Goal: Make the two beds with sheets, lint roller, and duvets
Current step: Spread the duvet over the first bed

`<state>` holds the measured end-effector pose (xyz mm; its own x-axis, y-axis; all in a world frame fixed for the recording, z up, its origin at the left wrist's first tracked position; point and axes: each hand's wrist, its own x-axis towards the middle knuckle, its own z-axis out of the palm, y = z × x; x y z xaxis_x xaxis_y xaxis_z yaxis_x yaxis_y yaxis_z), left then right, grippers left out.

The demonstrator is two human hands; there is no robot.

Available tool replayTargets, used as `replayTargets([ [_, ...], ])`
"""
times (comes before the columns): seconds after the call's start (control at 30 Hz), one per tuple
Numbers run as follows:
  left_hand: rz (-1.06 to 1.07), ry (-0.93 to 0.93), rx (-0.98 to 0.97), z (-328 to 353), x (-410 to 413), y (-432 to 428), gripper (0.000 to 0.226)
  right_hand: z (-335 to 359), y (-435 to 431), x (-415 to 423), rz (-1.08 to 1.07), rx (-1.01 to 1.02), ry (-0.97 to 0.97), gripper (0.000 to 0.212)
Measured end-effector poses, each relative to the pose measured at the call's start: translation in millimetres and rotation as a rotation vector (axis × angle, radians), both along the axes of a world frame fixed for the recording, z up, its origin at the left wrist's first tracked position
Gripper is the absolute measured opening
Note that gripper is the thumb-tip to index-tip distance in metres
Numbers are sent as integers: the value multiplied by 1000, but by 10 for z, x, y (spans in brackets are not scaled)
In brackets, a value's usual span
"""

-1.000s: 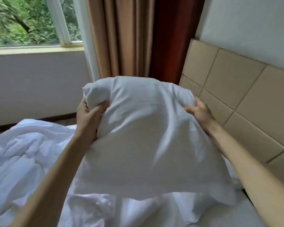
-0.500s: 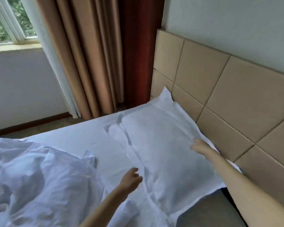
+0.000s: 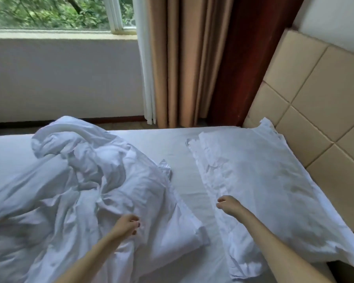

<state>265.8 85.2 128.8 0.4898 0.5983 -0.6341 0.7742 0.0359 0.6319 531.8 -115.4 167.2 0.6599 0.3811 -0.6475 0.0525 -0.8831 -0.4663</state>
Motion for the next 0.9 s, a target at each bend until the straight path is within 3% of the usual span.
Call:
replayTargets([
  [0.07, 71, -7, 56, -56, -523, 300, 19, 10, 425, -395, 96, 56, 8, 45],
  [0.17, 156, 26, 91, -193, -1346, 722, 7, -17, 1029, -1081, 217, 62, 5, 37],
  [0.23, 216, 20, 121, -329, -1866, 967, 14, -51, 1361, -1582, 289, 49, 15, 27],
  [0.3, 264, 44, 163, -283, -2339, 1136, 18, -92, 1666, -2073, 360, 40, 63, 30],
  [0.43, 340, 34, 109, -391, -3217, 1604, 22, -243, 2233, -2878, 462, 53, 77, 51],
  [0.57, 463, 7, 149, -436, -3809, 2058, 41, -496, 2722, -3550, 318, 242, 193, 86],
  [0.63, 484, -30, 218, -328, -3872, 2220, 35, -676, 2929, -3826, 290, 242, 162, 95],
  [0.7, 473, -40, 278, -229, -3835, 2352, 27, -841, 3029, -4032, 353, 92, -28, 72],
  [0.77, 409, -35, 358, -171, -3738, 2476, 35, -901, 3019, -4228, 469, -50, -166, 42],
  [0.9, 276, -45, 582, 104, -3269, 2552, 65, -801, 2794, -4748, 713, -31, -85, 33],
])
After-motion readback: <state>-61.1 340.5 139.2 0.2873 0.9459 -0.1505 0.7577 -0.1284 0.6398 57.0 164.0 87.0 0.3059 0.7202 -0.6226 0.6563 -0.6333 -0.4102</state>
